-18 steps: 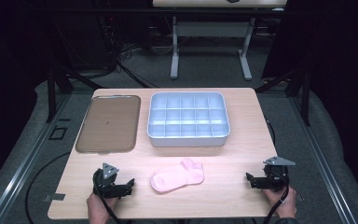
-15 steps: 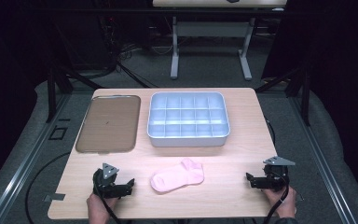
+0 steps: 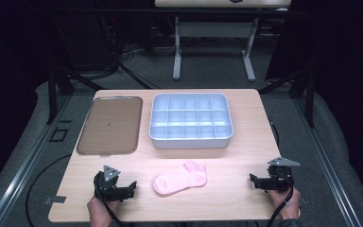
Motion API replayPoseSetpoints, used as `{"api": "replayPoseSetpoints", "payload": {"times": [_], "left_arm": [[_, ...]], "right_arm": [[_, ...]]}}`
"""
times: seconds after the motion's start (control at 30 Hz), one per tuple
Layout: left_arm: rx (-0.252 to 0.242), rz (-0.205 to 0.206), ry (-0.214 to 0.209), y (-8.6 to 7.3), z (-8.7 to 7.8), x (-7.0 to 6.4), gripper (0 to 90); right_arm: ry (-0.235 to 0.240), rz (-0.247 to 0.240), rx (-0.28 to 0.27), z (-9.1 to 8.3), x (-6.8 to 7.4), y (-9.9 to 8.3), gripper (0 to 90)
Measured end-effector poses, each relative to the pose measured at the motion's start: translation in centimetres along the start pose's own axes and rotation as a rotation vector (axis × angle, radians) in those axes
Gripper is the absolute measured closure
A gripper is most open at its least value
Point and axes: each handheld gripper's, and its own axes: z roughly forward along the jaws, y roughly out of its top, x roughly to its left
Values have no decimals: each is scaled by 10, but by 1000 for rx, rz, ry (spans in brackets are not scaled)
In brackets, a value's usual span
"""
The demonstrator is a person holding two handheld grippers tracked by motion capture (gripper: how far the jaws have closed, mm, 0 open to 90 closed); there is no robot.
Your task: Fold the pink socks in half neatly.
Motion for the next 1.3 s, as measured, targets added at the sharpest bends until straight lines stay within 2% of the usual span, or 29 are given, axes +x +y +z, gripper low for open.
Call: {"api": "replayPoseSetpoints", "payload": {"times": [0.17, 0.2, 0.33, 0.37, 0.43, 0.47, 0.5, 0.57, 0.63, 0.67, 0.77, 0.83, 0.9, 0.93, 0.97, 1.0, 1.03, 1.07, 1.13, 1.3], "left_arm": [[-11, 6, -26, 5, -5, -8, 39], [-17, 6, -45, 9, -7, -13, 36], [-24, 1, -66, 13, -10, -18, 46], [-26, -9, -88, 17, -11, -22, 49], [-26, -9, -97, 18, -12, -23, 63], [-22, -10, -120, 21, -12, -27, 69], [-22, -10, -120, 21, -12, -27, 78], [-7, -14, -156, 24, -8, -31, 109], [-1, -14, -163, 25, -5, -31, 146], [14, -23, -179, 26, -1, -33, 150], [14, -26, -190, 27, 1, -36, 179], [16, -27, -219, 31, 1, -42, 224], [15, -25, -221, 32, 1, -44, 259], [23, -10, -229, 34, 2, -48, 274], [23, -10, -229, 34, 2, -48, 294], [38, -3, -236, 35, 5, -51, 316], [38, -3, -236, 35, 5, -51, 335], [46, -4, -246, 35, 8, -51, 335], [64, -9, -259, 34, 13, -52, 398], [79, -2, -271, 34, 18, -54, 474]], "right_arm": [[28, -1, -22, -7, 9, 8, 25], [48, -17, -26, -10, 16, 13, 25], [76, -44, -34, -13, 30, 23, 31], [91, -56, -33, -13, 34, 27, 40], [123, -66, -39, -14, 41, 32, 143], [138, -72, -39, -13, 44, 34, 136], [138, -72, -39, -13, 44, 34, 136], [164, -103, -33, -10, 55, 41, 144], [164, -110, -30, -9, 59, 43, 144], [190, -115, -32, -6, 65, 47, 145], [202, -126, -26, -3, 72, 51, 151], [226, -139, -24, 2, 82, 56, 205], [240, -151, -19, 5, 90, 60, 267], [246, -150, -20, 7, 94, 61, 289], [246, -150, -20, 7, 94, 61, 289], [262, -168, -1, 11, 102, 66, 351], [262, -168, -1, 11, 102, 66, 351], [267, -165, -3, 14, 106, 67, 385], [286, -178, 22, 23, 117, 73, 464], [320, -185, 49, 39, 128, 78, 531]]}}
